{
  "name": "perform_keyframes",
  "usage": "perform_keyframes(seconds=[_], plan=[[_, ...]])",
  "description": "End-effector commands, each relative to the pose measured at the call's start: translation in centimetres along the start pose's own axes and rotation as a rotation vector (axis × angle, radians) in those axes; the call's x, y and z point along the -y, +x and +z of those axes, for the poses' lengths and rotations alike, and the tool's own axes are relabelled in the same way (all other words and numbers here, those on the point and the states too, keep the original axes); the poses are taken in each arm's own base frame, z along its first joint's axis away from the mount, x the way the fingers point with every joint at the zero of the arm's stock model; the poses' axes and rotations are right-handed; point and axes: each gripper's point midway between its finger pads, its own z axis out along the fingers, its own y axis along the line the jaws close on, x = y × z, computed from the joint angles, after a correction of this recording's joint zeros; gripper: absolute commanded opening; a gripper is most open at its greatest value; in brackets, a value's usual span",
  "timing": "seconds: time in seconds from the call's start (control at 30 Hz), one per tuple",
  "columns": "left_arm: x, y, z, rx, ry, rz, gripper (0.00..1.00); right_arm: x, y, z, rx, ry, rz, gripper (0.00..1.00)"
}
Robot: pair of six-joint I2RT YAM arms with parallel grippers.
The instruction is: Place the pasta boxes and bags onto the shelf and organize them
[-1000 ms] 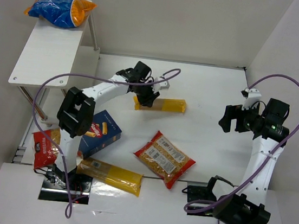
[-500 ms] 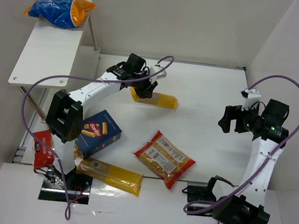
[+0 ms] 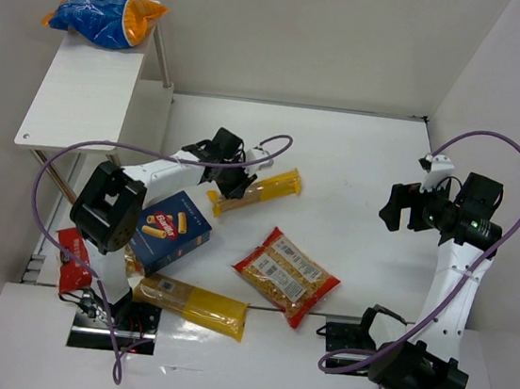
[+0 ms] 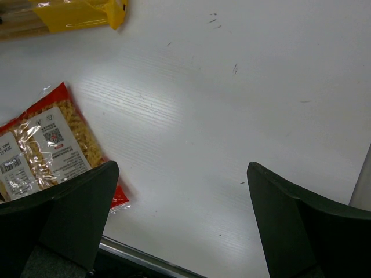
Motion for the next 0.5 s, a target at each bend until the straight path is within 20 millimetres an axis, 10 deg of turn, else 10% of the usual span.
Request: perform_keyframes(seconds=[0.0,0.33,0.47], plan=[[-1.6,-3.0,-1.8,0.115,-0.101,0.023,0.0,0.0,-1.0,-0.4,0.047,0.008,-0.012,1.0],[-1.7,-1.1,0.4,0.091,-0.078,-0.001,0.0,0.0,-1.0,-0.2,0.038,-0.007,-0.01,1.0],[-1.2,-0.8,1.3,0.068,-0.031,-0.001,0.28,-0.1,-0.8,-0.2,0.031,-0.01,-0.005,1.0]])
